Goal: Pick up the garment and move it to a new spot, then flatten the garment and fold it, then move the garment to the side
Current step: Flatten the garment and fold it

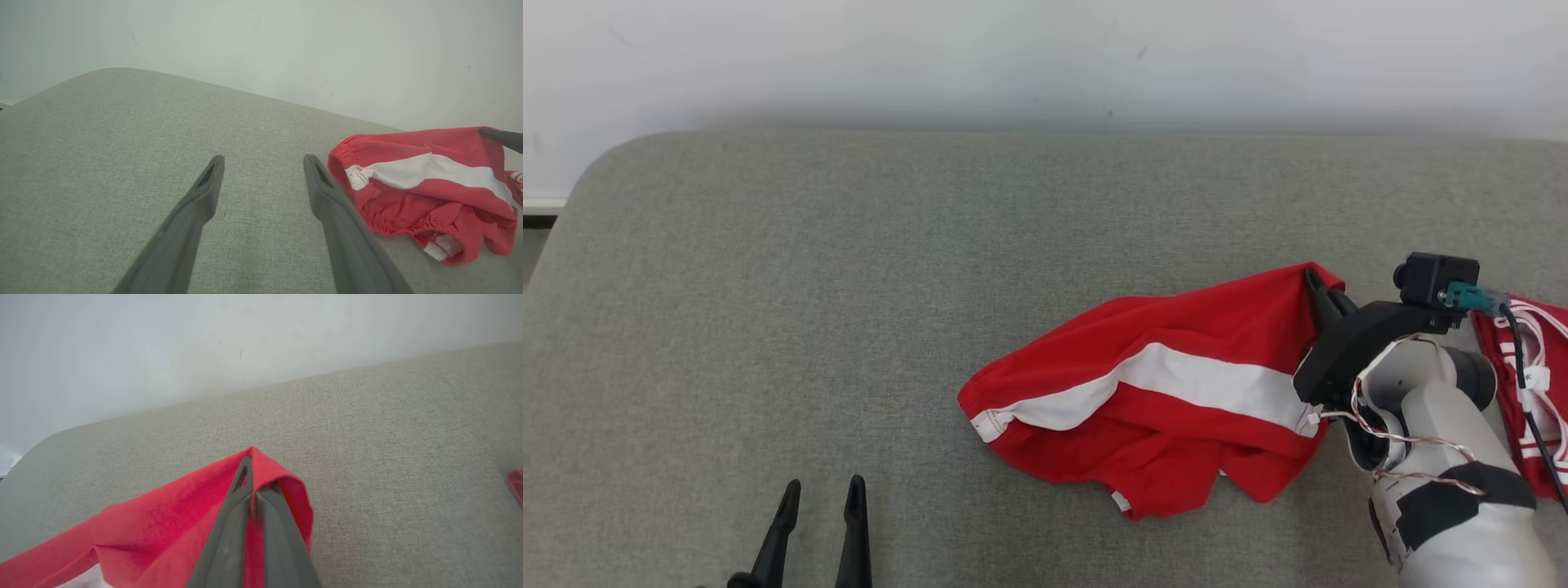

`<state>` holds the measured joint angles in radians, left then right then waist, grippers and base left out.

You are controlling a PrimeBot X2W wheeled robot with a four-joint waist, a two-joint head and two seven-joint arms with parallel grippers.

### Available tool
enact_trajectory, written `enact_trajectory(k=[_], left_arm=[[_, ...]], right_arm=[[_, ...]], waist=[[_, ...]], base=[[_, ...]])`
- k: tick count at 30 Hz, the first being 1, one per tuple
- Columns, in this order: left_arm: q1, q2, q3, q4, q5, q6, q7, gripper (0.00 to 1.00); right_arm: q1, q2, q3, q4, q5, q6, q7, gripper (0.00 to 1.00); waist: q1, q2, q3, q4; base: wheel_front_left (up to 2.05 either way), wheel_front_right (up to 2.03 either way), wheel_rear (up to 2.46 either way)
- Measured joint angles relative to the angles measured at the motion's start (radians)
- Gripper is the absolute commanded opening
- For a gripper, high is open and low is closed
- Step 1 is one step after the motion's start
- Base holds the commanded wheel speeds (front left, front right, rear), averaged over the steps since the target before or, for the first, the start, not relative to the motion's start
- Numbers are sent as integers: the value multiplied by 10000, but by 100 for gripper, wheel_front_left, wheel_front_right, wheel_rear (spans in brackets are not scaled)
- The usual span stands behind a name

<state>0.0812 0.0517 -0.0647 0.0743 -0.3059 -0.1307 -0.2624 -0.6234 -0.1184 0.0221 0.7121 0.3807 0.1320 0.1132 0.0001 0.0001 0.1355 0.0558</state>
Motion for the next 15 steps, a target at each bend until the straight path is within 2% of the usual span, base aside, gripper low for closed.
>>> enact_trajectory(k=[1, 2, 8, 15], left_arm=[[-20, 0, -33, -6, 8, -2, 0, 100], [-26, -2, -44, -10, 10, -2, 0, 100], [-166, -2, -92, -19, 12, -2, 0, 100], [-53, -6, 88, 2, 12, -2, 0, 100]], right_arm=[[-147, -15, -19, 205, -138, 0, -82, 39], [-291, -29, -40, 433, -293, 0, -151, 100], [-687, -86, 98, 1287, -863, 0, -570, 100], [-143, -374, -148, 1432, -1101, 0, -986, 100]], waist=[[0, 0, 31, 54], [0, 0, 72, 99], [0, 0, 216, 311], [-1, 0, -33, 220]], base=[[0, 0, 0], [0, 0, 0], [0, 0, 0], [0, 0, 0]])
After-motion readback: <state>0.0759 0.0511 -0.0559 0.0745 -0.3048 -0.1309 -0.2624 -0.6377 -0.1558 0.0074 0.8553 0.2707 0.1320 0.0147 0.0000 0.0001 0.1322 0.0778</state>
